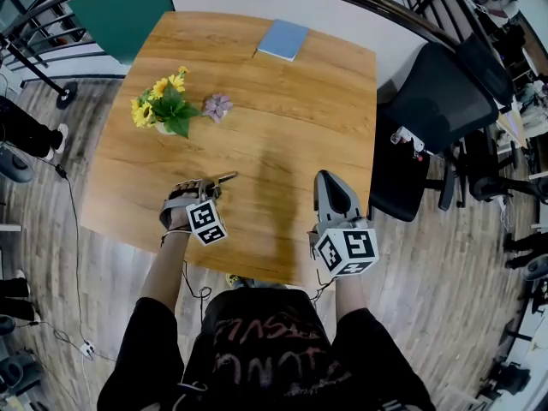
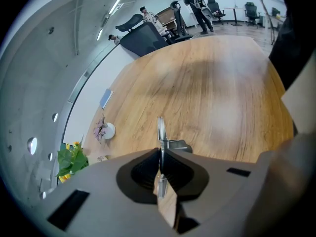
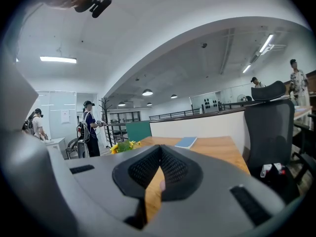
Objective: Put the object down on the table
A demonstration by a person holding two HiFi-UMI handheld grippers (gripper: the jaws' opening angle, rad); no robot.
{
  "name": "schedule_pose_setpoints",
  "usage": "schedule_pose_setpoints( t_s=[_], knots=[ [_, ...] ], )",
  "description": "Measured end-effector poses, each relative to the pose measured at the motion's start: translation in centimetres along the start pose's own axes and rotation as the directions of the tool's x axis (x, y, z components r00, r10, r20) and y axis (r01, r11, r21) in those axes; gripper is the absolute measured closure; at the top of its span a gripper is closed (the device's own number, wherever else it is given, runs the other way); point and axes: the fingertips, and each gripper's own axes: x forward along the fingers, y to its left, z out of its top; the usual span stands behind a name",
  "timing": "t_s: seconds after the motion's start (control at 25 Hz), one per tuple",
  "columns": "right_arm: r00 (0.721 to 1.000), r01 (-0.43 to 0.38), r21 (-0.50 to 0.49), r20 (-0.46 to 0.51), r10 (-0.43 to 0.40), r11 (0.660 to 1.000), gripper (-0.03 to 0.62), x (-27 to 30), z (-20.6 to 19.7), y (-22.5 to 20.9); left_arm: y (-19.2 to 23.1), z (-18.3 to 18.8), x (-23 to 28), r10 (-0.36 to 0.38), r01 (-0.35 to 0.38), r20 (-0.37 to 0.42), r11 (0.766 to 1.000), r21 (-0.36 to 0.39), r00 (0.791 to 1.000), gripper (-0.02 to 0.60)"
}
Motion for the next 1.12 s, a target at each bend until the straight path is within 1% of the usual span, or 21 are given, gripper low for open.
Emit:
schedule_pose_setpoints(
  t_s=[0.12,0.44,0.68,1.0,1.12],
  knots=[
    [1.0,-0.001,0.003,0.0,0.001,1.0,0.589,0.0,0.0,0.0,-0.5,0.1,0.0,-0.014,0.014,-0.002,1.0,0.001,1.0,0.545],
    [1.0,0.005,0.001,-0.006,-0.005,1.0,0.589,-0.3,-0.3,-0.1,-2.2,0.2,0.4,-0.065,0.065,-0.008,0.998,-0.01,0.998,0.491],
    [1.0,0.009,0.002,-0.008,-0.009,1.0,0.589,-0.6,-0.4,-0.4,-2.4,0.2,0.4,-0.081,0.081,-0.002,0.996,-0.034,0.997,0.483],
    [1.0,0.016,0.004,-0.007,-0.016,1.0,0.589,-0.8,-0.4,-0.6,-3.4,0.3,0.5,-0.136,0.136,0.0,0.99,-0.046,0.991,0.397],
    [1.0,0.014,0.001,-0.003,-0.014,1.0,0.589,-0.9,-0.3,-0.5,-3.5,0.2,0.3,-0.133,0.133,0.006,0.988,-0.075,0.991,0.373]
  ],
)
